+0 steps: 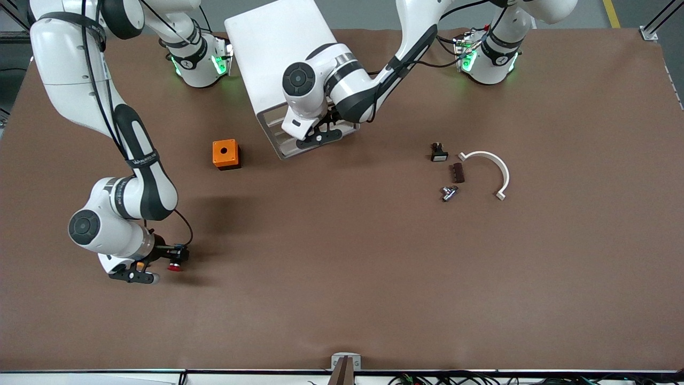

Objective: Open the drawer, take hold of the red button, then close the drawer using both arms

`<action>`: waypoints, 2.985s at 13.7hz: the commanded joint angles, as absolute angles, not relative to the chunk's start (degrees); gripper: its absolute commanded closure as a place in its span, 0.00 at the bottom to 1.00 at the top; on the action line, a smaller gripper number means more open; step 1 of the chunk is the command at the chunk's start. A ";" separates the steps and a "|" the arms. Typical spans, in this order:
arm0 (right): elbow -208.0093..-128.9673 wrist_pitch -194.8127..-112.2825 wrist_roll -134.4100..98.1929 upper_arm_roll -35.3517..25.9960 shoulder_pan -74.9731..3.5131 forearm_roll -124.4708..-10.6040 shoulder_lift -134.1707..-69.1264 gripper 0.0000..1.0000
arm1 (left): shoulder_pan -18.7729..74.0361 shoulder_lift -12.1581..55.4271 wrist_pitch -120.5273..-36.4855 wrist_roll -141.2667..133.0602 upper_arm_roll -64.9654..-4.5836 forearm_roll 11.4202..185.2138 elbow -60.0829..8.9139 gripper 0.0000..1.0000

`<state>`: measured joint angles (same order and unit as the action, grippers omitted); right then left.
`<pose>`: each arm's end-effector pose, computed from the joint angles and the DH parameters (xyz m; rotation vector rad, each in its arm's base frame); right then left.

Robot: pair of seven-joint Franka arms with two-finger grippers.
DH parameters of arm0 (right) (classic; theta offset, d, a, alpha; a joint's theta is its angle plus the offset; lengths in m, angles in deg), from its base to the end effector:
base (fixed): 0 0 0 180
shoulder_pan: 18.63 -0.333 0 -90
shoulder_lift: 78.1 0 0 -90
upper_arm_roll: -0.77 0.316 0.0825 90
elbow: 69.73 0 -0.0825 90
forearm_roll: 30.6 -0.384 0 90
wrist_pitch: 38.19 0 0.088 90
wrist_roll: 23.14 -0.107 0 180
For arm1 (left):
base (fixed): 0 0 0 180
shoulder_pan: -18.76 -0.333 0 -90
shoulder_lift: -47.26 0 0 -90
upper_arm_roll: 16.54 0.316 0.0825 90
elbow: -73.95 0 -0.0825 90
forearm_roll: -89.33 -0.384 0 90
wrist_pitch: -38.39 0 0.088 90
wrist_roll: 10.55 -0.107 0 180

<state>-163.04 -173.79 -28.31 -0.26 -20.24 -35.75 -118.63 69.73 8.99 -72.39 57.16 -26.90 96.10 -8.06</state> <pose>0.6934 0.0096 0.2089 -3.0801 0.2142 -0.0438 0.3501 -0.6102 0.2947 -3.0543 -0.2935 0.4121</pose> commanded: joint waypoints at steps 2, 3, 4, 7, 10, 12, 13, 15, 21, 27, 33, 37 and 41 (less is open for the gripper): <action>-163.68 -169.34 -27.80 0.51 -19.16 -35.79 -111.34 0.00 | 69.65 10.69 -71.82 54.57 -26.82 96.27 -9.19 0.00; -163.86 -167.76 -27.80 0.51 -19.25 -35.79 -109.67 0.00 | 68.34 10.87 -71.82 54.83 -26.73 96.27 -9.02 0.00; -164.12 -166.18 -27.80 0.59 -19.25 -35.79 -107.74 0.00 | 66.85 11.22 -71.82 54.92 -26.65 96.27 -8.93 0.00; -164.04 -160.99 -22.73 0.51 -19.33 -35.79 -101.41 0.00 | 61.23 13.06 -71.82 54.92 -26.56 96.18 -8.75 0.00; -163.60 -155.28 -21.12 0.42 -18.02 -35.79 -96.31 0.00 | 55.87 16.05 -71.30 55.01 -26.47 96.09 -8.93 0.00; -163.60 -150.71 -21.82 0.33 -18.10 -35.70 -92.35 0.00 | 52.61 18.77 -69.37 54.49 -26.56 92.07 -8.75 0.00; -163.60 -147.73 -22.95 -0.10 -18.02 -35.70 -90.33 0.00 | 51.12 20.43 -67.79 54.49 -26.56 90.57 -8.75 0.00; -163.77 -143.77 -23.93 -1.34 -18.10 -35.53 -86.03 0.00 | 47.08 23.25 -65.33 53.44 -26.56 89.68 -8.75 0.00; -163.42 -135.50 -24.54 -1.16 -18.37 -32.01 -78.72 0.00 | 35.04 29.32 -59.53 35.71 -26.56 89.50 -8.58 0.00; -161.85 -128.29 -27.80 -1.07 -18.46 -32.27 -77.22 0.00 | 24.92 32.13 -55.48 16.63 -26.47 86.43 -6.38 0.00; -158.24 -128.01 -28.15 -0.72 -18.81 -31.84 -77.83 0.00 | 16.22 36.36 -51.70 2.22 -26.56 86.25 -6.47 0.00; -158.24 -128.28 -28.15 0.59 -18.37 -30.78 -77.83 0.00 | 14.01 37.24 -50.55 -1.59 -26.64 86.42 -6.38 0.00; -158.24 -128.54 -27.71 0.51 -18.81 -30.69 -77.83 0.00 | 14.62 40.92 -50.46 -1.68 -26.38 86.69 -7.08 0.00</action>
<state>-158.70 -128.74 -27.09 0.11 -18.78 -31.58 -78.13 14.40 37.82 -51.42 -0.82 -26.16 87.44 -5.99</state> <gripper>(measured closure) 0.000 0.000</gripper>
